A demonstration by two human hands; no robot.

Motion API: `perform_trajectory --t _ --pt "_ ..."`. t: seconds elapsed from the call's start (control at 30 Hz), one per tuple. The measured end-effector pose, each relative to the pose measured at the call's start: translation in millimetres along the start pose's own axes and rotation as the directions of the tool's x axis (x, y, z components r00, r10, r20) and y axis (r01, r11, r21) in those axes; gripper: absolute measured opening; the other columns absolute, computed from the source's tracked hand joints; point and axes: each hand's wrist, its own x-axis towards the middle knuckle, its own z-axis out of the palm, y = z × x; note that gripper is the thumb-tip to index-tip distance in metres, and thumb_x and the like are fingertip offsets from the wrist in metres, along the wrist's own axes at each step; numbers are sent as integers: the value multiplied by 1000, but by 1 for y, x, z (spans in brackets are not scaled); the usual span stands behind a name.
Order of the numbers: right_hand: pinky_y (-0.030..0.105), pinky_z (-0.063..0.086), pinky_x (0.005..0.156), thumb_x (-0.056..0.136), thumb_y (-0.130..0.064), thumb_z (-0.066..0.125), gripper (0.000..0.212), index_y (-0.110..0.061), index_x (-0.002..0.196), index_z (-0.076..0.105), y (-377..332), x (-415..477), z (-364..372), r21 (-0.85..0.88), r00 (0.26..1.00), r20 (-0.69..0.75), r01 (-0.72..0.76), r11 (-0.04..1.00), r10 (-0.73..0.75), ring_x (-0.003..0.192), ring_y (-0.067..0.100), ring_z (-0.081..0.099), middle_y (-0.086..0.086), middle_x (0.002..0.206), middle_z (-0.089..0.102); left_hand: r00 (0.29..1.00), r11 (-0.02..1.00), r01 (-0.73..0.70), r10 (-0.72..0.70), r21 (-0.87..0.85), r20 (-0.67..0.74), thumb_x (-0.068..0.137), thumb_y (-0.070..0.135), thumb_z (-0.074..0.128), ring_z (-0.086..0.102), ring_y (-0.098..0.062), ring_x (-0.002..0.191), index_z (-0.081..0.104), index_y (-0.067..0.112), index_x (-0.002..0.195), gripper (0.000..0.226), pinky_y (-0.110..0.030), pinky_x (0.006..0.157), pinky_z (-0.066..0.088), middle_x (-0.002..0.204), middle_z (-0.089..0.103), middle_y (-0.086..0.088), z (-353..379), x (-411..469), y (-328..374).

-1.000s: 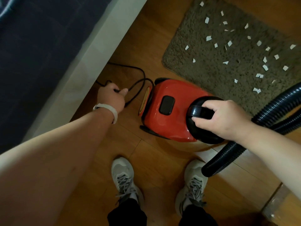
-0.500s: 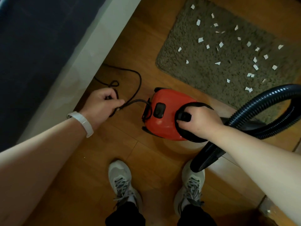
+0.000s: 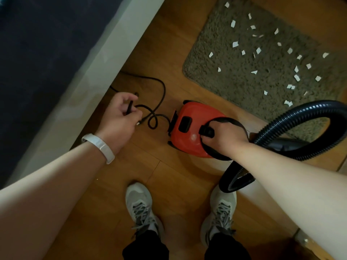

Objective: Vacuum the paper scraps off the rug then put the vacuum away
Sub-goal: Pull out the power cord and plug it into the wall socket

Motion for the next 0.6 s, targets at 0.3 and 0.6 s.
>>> perform_trajectory --t 0.3,0.6 --pt "33 49 76 96 -51 54 41 -23 126 54 -47 -24 -37 384 998 34 -64 921 55 99 17 53 -7 115 47 991 982 110 -97 -151 91 98 17 54 45 -13 43 60 8 100 11 -21 42 35 60 62 -6 13 -54 67" --pt "32 52 74 101 -49 42 46 -12 94 68 -126 -57 -117 963 974 221 -227 146 57 76 18 69 5 82 73 972 981 -26 70 -192 224 95 10 57 47 -20 52 64 14 87 11 -27 49 38 61 60 -6 -3 -119 125"
